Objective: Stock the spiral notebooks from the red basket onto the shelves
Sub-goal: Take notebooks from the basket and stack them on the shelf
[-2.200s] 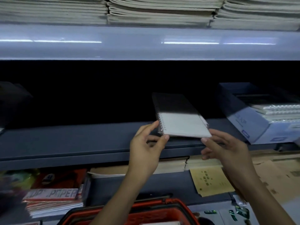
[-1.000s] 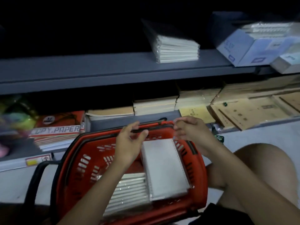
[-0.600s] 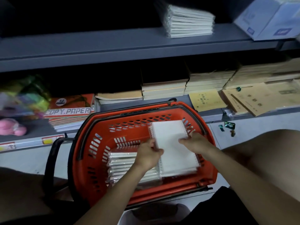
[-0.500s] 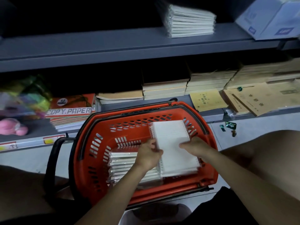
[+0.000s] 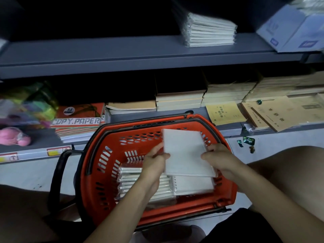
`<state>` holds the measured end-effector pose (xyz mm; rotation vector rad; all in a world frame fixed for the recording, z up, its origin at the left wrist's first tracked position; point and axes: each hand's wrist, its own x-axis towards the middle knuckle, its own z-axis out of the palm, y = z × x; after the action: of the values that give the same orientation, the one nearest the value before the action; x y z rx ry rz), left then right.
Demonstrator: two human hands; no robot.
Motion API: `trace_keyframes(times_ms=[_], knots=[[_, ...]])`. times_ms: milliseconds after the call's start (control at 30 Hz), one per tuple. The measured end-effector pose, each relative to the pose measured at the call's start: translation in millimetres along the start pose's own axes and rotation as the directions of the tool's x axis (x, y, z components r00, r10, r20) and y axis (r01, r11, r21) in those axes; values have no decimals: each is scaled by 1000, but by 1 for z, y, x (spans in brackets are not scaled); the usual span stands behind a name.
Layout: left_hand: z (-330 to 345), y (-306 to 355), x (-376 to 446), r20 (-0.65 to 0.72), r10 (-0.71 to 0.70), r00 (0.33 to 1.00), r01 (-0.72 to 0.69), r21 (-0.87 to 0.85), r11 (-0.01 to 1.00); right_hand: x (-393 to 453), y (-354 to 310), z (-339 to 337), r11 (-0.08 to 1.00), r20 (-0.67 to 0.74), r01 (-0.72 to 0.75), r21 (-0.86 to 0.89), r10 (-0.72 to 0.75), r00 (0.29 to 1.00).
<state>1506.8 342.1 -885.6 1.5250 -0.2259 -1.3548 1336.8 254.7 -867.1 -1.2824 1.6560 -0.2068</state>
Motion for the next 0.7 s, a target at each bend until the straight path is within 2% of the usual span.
trace_keyframes(times_ms=[133,267,333,433,500,700], knots=[[-6,35,-14,90,98,991,-94,-47,994,-26,-26,-17,962,-9,49,268,-49,999],[-8,58,-31,263,202,944,-175,-124,977,-54,-49,-38,837,43,118,534,-166,985],[-9,73,-37,339,274,900,-204,-228,952,-65,-57,-50,769,125,129,626,-263,957],[-8,95,-45,374,357,856,-218,-364,905,-76,-68,-68,697,225,176,695,-443,868],[-6,107,-49,367,391,844,-229,-413,881,-78,-77,-73,645,188,216,733,-497,847],[4,133,-53,332,436,836,-281,-423,862,-76,-94,-68,502,-3,288,815,-494,869]])
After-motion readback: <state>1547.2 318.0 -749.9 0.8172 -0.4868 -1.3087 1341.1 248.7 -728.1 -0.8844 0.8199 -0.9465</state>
